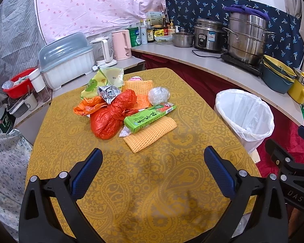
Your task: Collect trash
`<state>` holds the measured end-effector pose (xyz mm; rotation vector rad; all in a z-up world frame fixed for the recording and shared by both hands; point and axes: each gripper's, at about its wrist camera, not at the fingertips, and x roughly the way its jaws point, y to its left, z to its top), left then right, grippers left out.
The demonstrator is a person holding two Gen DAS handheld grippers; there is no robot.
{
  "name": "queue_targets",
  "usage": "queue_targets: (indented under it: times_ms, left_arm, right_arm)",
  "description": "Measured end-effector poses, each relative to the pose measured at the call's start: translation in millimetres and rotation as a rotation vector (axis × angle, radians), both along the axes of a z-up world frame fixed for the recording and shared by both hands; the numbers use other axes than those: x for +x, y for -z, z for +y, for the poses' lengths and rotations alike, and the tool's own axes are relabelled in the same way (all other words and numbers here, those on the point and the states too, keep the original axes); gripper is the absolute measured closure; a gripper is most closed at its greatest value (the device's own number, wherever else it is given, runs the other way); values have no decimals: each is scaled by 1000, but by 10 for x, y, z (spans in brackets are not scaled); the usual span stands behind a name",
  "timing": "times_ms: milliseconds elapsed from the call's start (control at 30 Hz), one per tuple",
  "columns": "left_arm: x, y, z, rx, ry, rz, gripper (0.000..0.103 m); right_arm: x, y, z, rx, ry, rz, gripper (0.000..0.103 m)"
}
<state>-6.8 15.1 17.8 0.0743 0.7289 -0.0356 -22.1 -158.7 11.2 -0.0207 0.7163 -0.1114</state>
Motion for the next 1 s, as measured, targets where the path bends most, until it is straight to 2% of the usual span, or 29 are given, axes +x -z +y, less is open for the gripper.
queue_targets:
  times_ms: [1000]
  left_arm:
    - [93,-10,-9,-17,-1,28,8]
  right_arm:
    - [110,67,29,8,-4,18,7]
